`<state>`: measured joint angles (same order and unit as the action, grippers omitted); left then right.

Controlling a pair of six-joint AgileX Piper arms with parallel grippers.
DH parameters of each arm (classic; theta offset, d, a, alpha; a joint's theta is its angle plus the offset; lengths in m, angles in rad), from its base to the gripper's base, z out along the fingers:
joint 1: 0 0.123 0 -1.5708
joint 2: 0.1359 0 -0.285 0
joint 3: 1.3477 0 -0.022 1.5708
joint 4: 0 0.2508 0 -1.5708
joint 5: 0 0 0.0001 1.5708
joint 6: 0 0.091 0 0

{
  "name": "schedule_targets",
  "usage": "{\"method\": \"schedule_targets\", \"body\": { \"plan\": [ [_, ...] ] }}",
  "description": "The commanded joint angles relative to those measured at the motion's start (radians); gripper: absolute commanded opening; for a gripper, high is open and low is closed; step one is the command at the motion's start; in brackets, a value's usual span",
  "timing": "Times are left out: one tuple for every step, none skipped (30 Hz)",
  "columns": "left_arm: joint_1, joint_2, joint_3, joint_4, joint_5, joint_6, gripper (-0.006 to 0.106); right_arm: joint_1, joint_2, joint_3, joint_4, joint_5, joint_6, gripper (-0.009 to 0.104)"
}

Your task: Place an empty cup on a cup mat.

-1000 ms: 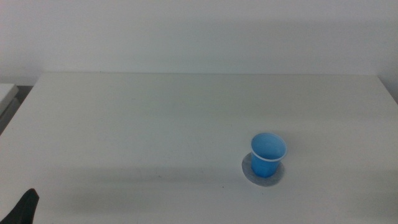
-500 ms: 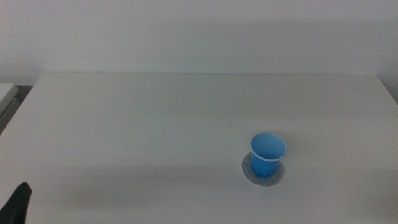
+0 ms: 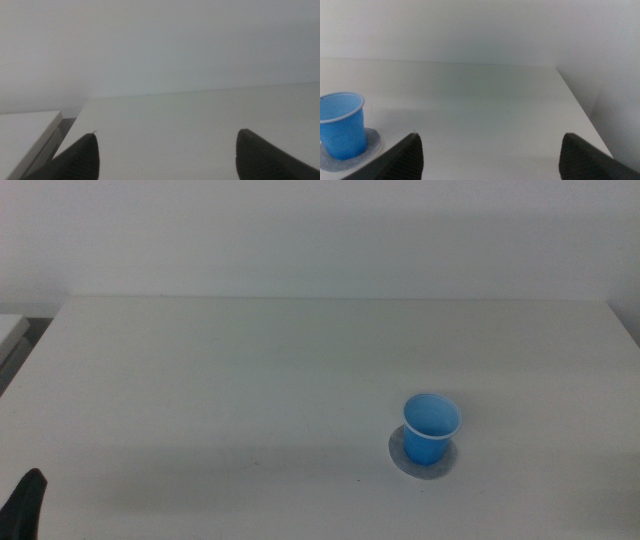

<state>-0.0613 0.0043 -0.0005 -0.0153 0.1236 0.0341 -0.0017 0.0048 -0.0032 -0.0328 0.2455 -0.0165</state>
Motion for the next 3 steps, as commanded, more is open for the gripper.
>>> {"method": "schedule_targets", "body": {
  "plan": [
    [0.002, -0.004, 0.0, 0.001, -0.02, -0.007, 0.094, 0.001, -0.005, 0.003, -0.006, -0.007, -0.004, 0.093],
    [0.002, -0.004, 0.0, 0.001, -0.02, -0.007, 0.094, 0.001, -0.005, 0.003, -0.006, -0.007, -0.004, 0.093],
    [0.002, -0.004, 0.0, 0.001, -0.021, -0.007, 0.094, 0.001, -0.005, 0.003, -0.006, -0.007, -0.004, 0.093]
  ]
}}
